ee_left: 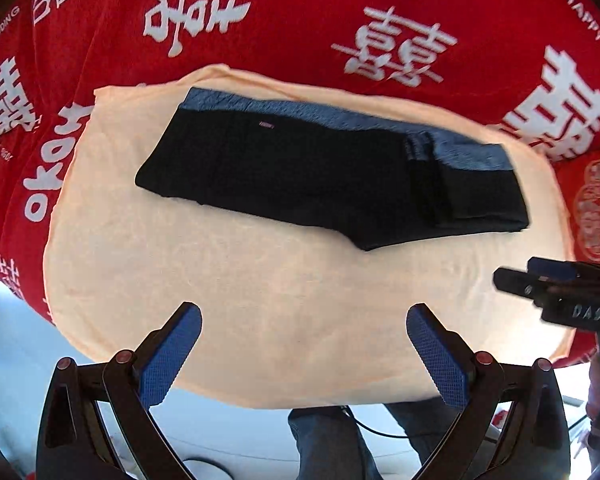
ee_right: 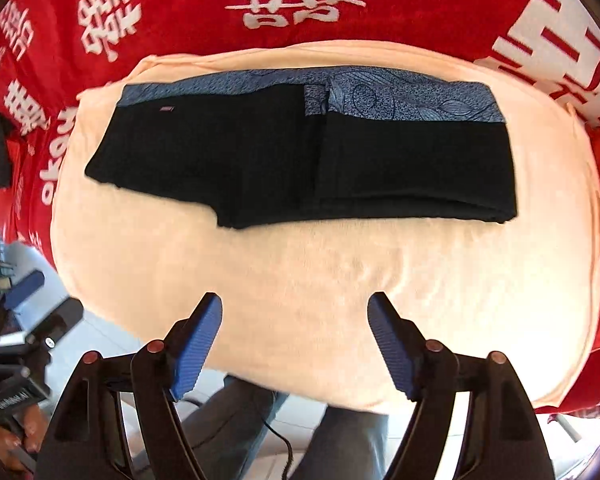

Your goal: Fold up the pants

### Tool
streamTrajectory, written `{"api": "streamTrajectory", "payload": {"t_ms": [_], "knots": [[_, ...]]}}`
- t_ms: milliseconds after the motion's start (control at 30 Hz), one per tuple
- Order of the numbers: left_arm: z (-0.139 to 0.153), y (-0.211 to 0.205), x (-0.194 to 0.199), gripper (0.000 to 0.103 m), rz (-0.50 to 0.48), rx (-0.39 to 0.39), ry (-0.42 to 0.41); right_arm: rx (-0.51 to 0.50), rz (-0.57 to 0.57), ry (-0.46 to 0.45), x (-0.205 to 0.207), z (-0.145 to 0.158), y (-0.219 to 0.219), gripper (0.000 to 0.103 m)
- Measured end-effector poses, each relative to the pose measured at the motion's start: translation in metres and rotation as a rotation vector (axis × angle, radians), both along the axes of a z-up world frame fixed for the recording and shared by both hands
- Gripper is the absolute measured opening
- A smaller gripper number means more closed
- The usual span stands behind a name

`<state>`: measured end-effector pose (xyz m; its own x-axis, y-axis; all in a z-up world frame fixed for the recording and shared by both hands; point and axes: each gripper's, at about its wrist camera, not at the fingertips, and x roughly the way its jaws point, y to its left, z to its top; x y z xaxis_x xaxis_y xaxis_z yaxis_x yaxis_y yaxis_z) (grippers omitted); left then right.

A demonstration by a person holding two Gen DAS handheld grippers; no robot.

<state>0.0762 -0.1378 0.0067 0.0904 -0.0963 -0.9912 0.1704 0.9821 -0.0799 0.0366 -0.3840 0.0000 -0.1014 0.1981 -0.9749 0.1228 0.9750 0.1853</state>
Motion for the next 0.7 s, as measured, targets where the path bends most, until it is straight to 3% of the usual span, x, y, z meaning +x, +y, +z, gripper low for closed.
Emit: {"api": "streamTrajectory", "payload": {"t_ms": [267,433,500,700], "knots": [[0.022,0.016,-0.001,0.103,0.028,-0.078,-0.005,0.014,-0.019,-0.006,-0.009,0.034,0.01,0.083],[0.03,0.022,0.0,0.103,0.057,-0.093,-0.013,0.015,-0.017,-0.048,-0.011,0.05,0.019,0.094],[0.033,0.023,0.001,0.103,0.061,-0.11,-0.013,0.017,-0.006,-0.061,-0.01,0.056,0.023,0.103],[0.037,0.02,0.001,0.103,0.046,-0.109,-0.021,0.0,0.014,-0.063,-0.008,0.065,0.027,0.103]]}}
